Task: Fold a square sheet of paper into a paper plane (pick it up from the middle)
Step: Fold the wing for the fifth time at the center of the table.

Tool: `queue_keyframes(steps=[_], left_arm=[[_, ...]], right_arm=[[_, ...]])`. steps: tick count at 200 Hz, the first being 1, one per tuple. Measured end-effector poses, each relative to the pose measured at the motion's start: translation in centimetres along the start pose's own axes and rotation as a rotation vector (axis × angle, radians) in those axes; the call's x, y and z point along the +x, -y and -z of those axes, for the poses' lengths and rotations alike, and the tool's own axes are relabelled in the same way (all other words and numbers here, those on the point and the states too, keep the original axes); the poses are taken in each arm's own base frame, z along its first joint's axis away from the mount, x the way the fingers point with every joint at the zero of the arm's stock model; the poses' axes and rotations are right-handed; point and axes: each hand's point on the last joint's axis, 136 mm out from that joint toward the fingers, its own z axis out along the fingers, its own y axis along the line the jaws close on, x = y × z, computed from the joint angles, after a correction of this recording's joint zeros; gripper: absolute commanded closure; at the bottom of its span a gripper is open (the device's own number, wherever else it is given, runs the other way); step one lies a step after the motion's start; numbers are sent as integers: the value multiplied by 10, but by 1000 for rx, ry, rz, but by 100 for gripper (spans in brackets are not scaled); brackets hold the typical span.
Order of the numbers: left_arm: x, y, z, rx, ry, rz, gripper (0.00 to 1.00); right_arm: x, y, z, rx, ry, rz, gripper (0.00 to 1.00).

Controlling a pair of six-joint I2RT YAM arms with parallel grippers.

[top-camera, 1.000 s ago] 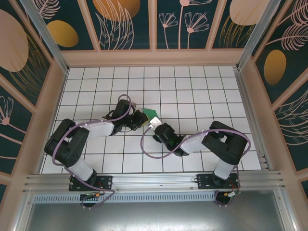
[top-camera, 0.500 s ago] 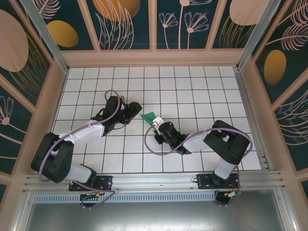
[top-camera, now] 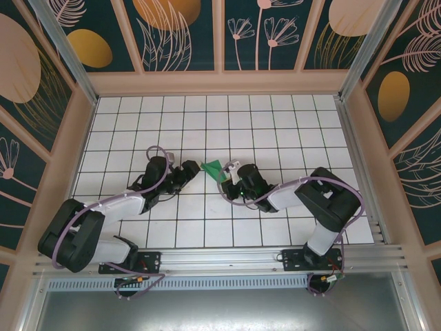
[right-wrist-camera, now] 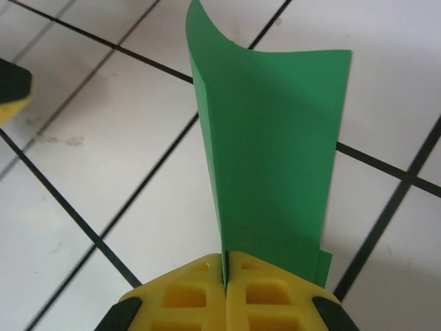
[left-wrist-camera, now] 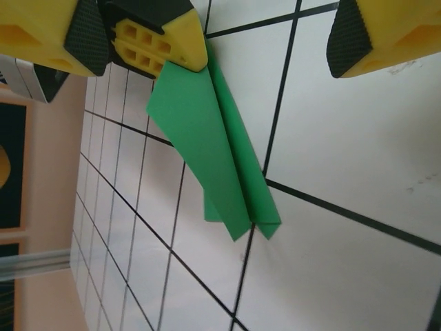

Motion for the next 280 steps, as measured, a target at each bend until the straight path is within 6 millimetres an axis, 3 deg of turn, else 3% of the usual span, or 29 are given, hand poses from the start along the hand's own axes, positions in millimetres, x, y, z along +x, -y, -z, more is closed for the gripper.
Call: queue_keyframes(steps=[27,45,80,125,168,234,280], left_arm=[[-1,19,1,96,5,-52,2],[0,26,2,146,2,-75,1],[2,32,-1,188,-9,-103,2],[3,39,1,234,-7,-128,12],[12,21,-4,222,-26,-114,14],[17,21,-9,252,-56,-101,15],[25,10,-18,229,-91,-82,15]], right_arm=[[-12,-13,-1,-78,6,-62,100],[-17,-20,-1,-118,7,-94,100],[-21,-29,-7,-172,-14,-157,100],[-14,-37,-18,-237,-72,-235,100],[0,-42,-23,-284,-139,-301,100],[0,-47,-28,-334,-176,-374,100],[0,-48,-31,-347,-190,-400,100]])
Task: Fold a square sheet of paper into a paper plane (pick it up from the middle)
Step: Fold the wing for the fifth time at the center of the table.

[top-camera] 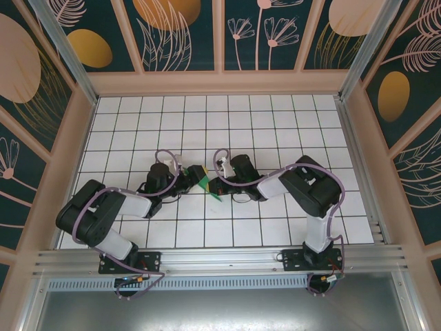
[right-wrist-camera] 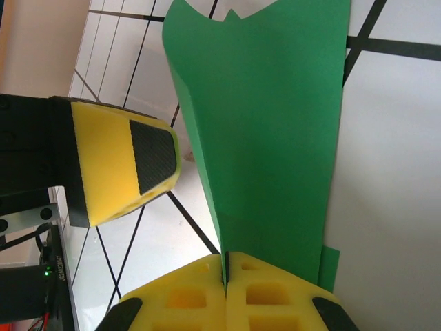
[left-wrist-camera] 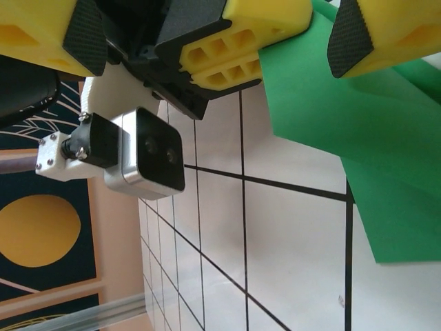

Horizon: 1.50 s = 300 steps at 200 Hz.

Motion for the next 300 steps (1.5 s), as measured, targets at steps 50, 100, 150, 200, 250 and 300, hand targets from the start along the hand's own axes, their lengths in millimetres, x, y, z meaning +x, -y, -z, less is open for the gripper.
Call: queue_keyframes(steps=[50,100,150,200,250,300], left_arm=[[3,1,-3,13,-15,-5,14],[7,-8,-6,-7,-29,8,14],[2,-5,-10,1,-25,3,15],[4,-11,-14,-14,-32,12,15],[5,-15,-15,-26,-36,18,15],[3,-15,-18,-30,-36,20,15]], right_arm=[[0,3,-3,1,-7,-6,100],[0,6,-7,10,-25,-19,100],[0,6,-9,13,-32,-23,100],[0,6,-9,14,-34,-25,100],[0,6,-9,16,-37,-24,93],[1,4,-9,11,-57,-11,85]])
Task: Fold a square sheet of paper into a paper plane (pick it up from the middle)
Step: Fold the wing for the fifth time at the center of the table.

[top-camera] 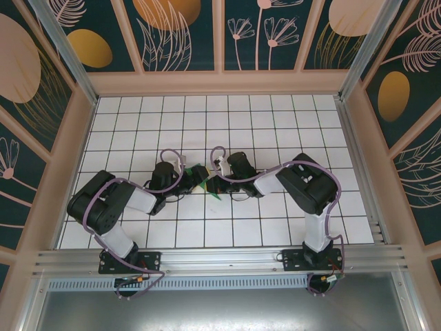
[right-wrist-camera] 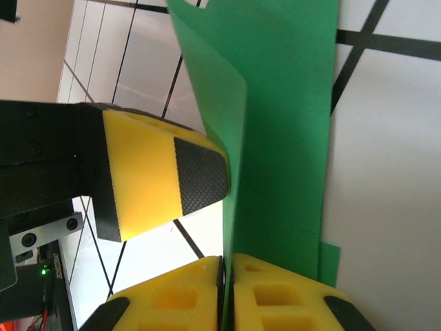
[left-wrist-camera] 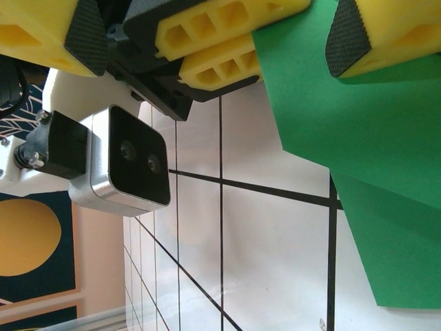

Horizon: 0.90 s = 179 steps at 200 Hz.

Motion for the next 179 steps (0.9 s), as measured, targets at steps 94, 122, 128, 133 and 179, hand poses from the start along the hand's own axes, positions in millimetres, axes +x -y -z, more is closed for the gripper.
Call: queue_keyframes(steps=[94,122,128,133,179], left_arm=[[-2,0,-4,-9,-9,18,15],[-3,0,-6,-11,-10,25,13],[-3,0,-6,-12,-10,27,13],[-3,1,-6,-13,-10,27,13],[-4,-1,-9,-26,-16,40,19]], right_arm=[[3,0,8,48,-29,30,77],[2,0,14,77,-27,50,74],[1,0,15,83,-23,56,73],[0,0,16,86,-20,62,73],[-13,0,30,163,53,139,68]])
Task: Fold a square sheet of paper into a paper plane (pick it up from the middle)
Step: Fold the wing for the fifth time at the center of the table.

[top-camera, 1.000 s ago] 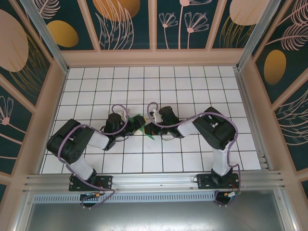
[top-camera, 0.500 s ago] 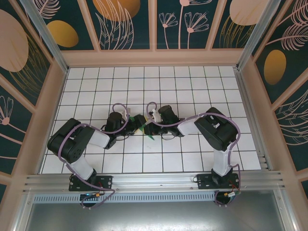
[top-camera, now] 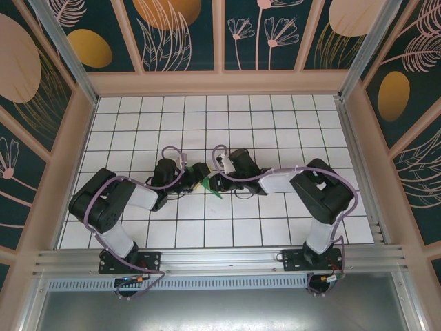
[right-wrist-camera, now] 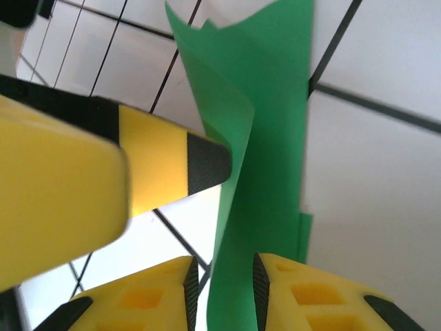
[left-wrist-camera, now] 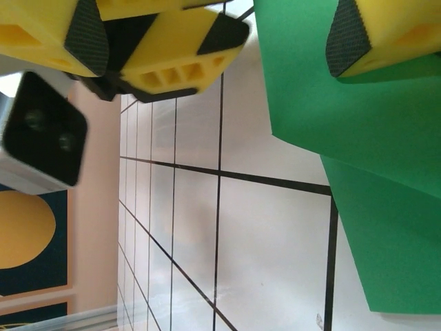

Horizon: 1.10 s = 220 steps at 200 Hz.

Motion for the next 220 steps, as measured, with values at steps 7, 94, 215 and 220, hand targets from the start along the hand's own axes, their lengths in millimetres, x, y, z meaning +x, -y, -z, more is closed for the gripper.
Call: queue_keyframes(steps=[7,94,215,220], left_arm=[[0,-1,-1,-4,-2,3,20],[-2,-7,-5,-32,-4,28,30],[-3,-8,-5,-43,1,42,31],[-3,-8,-5,-43,1,42,31]], right_arm=[[-1,2,2,16,13,12,68],[8,-11,-2,65,23,171,66],[18,6,-15,124,-20,210,84],[18,6,-15,124,-20,211,84]])
